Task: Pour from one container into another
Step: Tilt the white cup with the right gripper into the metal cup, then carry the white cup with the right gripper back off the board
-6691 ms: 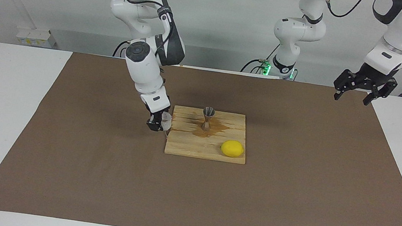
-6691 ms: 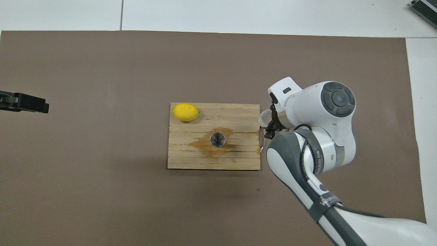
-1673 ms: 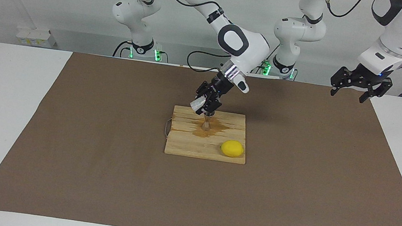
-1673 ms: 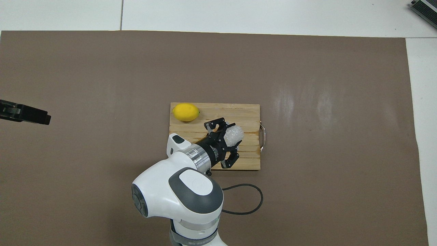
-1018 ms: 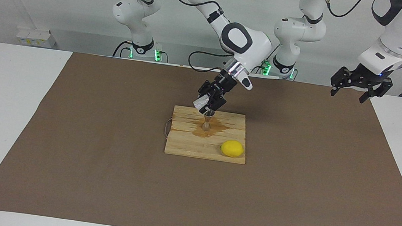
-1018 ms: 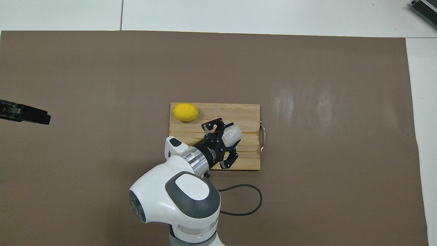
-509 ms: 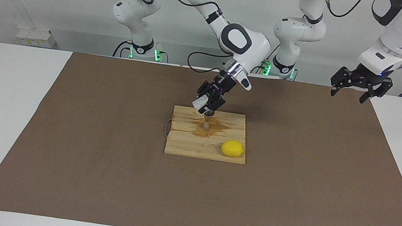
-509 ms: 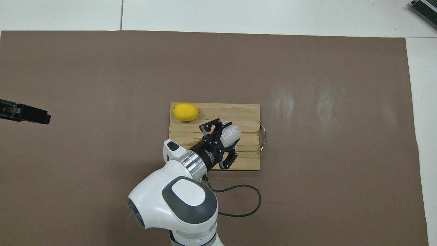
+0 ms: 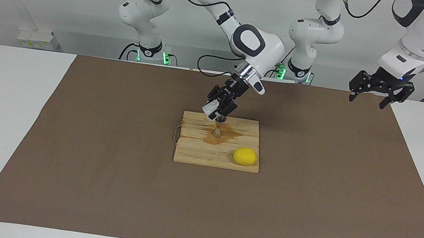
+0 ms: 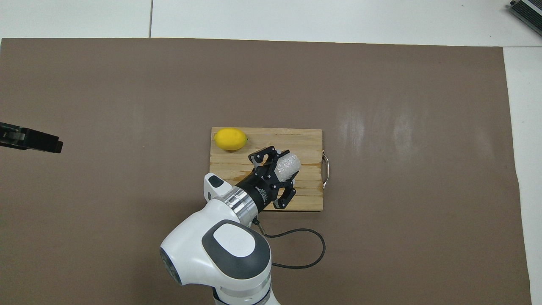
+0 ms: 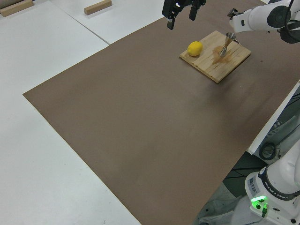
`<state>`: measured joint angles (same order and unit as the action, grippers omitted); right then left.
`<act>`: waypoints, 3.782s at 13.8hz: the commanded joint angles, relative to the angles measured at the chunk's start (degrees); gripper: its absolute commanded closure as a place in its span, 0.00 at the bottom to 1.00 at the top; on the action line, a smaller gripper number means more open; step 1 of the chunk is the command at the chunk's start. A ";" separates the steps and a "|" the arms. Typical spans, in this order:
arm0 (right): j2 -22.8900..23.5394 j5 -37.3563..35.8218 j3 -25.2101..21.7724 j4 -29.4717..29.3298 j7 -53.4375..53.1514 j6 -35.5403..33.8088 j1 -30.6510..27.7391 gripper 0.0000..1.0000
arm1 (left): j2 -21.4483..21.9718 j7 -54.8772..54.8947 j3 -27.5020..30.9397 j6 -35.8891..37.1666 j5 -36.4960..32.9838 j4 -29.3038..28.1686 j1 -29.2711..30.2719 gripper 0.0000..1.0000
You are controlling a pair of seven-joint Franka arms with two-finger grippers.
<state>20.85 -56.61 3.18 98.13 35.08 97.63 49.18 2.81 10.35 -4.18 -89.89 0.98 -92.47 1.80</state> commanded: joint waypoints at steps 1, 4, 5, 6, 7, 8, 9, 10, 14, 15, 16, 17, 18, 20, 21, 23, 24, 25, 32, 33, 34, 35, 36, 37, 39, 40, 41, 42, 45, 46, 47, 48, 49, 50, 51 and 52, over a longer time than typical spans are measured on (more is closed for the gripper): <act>-1.69 -1.75 0.16 2.24 -1.85 0.55 -0.13 0.61 | 0.36 0.55 0.40 -1.07 0.07 -0.69 -0.30 0.00; -1.69 -1.66 0.16 2.24 -2.29 0.55 -0.22 0.61 | 0.36 0.55 0.40 -1.07 0.07 -0.69 -0.30 0.00; -1.69 -1.57 0.16 2.07 -2.29 0.55 -0.39 0.61 | 0.27 0.55 0.40 -1.07 0.07 -0.69 -0.30 0.00; -1.69 -1.14 0.25 1.89 -2.29 0.55 -0.57 0.61 | 0.27 0.55 0.40 -1.07 0.07 -0.69 -0.30 0.00; -1.78 -0.87 0.34 1.80 -2.64 0.55 -0.83 0.61 | 0.27 0.55 0.40 -1.07 0.07 -0.78 -0.30 0.00; -1.87 -0.61 0.34 1.80 -2.82 0.55 -1.10 0.61 | 0.27 0.55 0.40 -1.07 0.07 -0.69 -0.30 0.00; -1.78 0.09 0.34 1.63 -2.82 0.55 -1.27 0.61 | 0.27 0.55 0.40 -1.07 0.07 -0.69 -0.30 0.00; -1.87 1.14 0.34 1.54 -2.91 0.63 -1.45 0.61 | 0.27 0.55 0.40 -1.16 0.07 -0.69 -0.39 0.00; -3.97 6.68 0.43 1.54 -2.82 2.91 -3.65 0.61 | 0.27 0.55 0.40 -1.16 0.07 -0.69 -0.39 0.00; -4.07 7.91 0.43 1.54 -2.91 3.18 -4.34 0.61 | 0.27 0.55 0.40 -1.16 0.16 -0.69 -0.39 0.00; -4.24 8.62 0.43 1.45 -2.91 3.44 -4.70 0.61 | 0.27 0.55 0.40 -1.16 0.34 -0.69 -0.39 0.00; -4.33 9.58 0.43 1.45 -2.91 4.58 -4.79 0.61 | 0.18 0.46 0.40 -1.16 0.34 -0.69 -0.48 0.00; -4.33 10.63 0.43 1.28 -2.99 5.11 -5.14 0.61 | 0.18 0.46 0.40 -1.16 0.34 -0.69 -0.48 0.00; -4.24 12.30 0.34 0.66 -3.17 5.90 -5.67 0.61 | 0.27 0.46 0.40 -1.25 0.34 -0.69 -0.39 0.00; -4.24 13.36 0.34 0.66 -3.52 6.43 -5.84 0.61 | 0.18 0.54 0.40 -1.16 0.34 -0.69 -0.39 0.00; -4.33 15.11 0.43 0.48 -3.52 6.87 -7.07 0.61 | 0.27 0.63 0.40 -1.16 0.34 -0.78 -0.39 0.00; -4.77 15.82 0.34 0.48 -3.44 7.22 -7.25 0.61 | 0.27 0.63 0.40 -1.16 0.34 -0.78 -0.39 0.00; -5.29 16.26 0.43 0.66 -3.17 7.23 -7.95 0.61 | 0.27 0.72 0.49 -1.16 0.34 -0.87 -0.48 0.00; -8.55 29.53 0.43 1.54 3.94 6.79 -16.47 0.61 | 0.27 0.72 0.49 -1.16 0.25 -0.96 -0.48 0.00; -8.64 31.37 0.43 1.62 5.86 6.61 -18.13 0.61 | 0.27 0.72 0.49 -1.16 0.34 -0.96 -0.48 0.00; -8.64 34.00 0.43 1.80 7.62 6.70 -19.80 0.61 | 0.27 0.72 0.40 -1.16 0.25 -0.87 -0.48 0.00; -8.64 37.50 0.43 1.80 8.94 6.53 -21.91 0.61 | 0.27 0.72 0.40 -1.16 0.25 -0.87 -0.48 0.00; -8.72 41.28 0.43 2.24 10.61 6.35 -24.19 0.61 | 0.27 0.72 0.49 -1.16 0.34 -0.87 -0.48 0.00; -8.73 43.93 0.43 2.94 13.76 6.52 -26.48 0.61 | 0.27 0.72 0.40 -1.25 0.25 -0.96 -0.48 0.00; -8.73 46.84 0.34 4.08 18.78 6.96 -29.91 0.61 | 0.36 0.81 0.49 -1.25 0.16 -1.13 -0.57 0.00; -9.16 47.55 0.34 5.22 20.28 7.22 -31.32 0.61 | 0.36 0.81 0.49 -1.25 0.07 -1.22 -0.57 0.00; -9.77 48.17 0.34 7.14 21.43 8.18 -32.64 0.61 | 0.36 0.81 0.49 -1.25 0.07 -1.22 -0.48 0.00; -10.48 48.35 0.34 9.77 23.44 11.24 -34.39 0.61 | 0.44 0.81 0.49 -1.25 0.07 -1.22 -0.48 0.00; -12.06 51.68 0.34 16.46 31.78 19.77 -39.31 0.61 | 0.71 1.07 0.49 -1.60 -0.28 -2.36 -0.65 0.00; -12.24 51.78 0.34 17.96 34.85 21.88 -40.55 0.61 | 0.71 1.07 0.49 -2.56 -0.28 -2.45 -0.74 0.00; -12.94 52.04 0.34 20.32 37.06 24.60 -42.04 0.61 | 0.71 0.99 0.49 -3.09 -0.28 -2.45 -0.83 0.00; -13.55 53.08 0.43 22.87 40.04 27.33 -43.88 0.61 | 0.71 0.99 0.49 -3.10 -0.28 -2.45 -0.83 0.00; -13.99 54.92 0.43 24.81 43.46 29.70 -45.38 0.61 | 0.80 0.99 0.49 -3.18 -0.36 -2.19 -0.83 0.00; -14.26 57.64 0.43 26.57 46.98 32.08 -47.05 0.61 | 0.71 0.64 0.49 -3.53 0.07 -1.84 -0.13 0.00; -14.78 59.93 0.34 28.59 50.06 34.80 -47.85 0.61 | 0.71 0.72 0.49 -3.71 0.16 -2.27 -0.21 0.00; -15.14 61.69 0.34 31.04 52.09 38.30 -48.21 0.61 | 0.27 0.11 0.49 -4.23 0.16 -1.75 -0.30 0.00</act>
<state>8.93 1.49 2.77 123.13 82.61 130.71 2.55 2.78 10.61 -4.11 -92.43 1.08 -93.52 1.80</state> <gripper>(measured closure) 0.458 0.000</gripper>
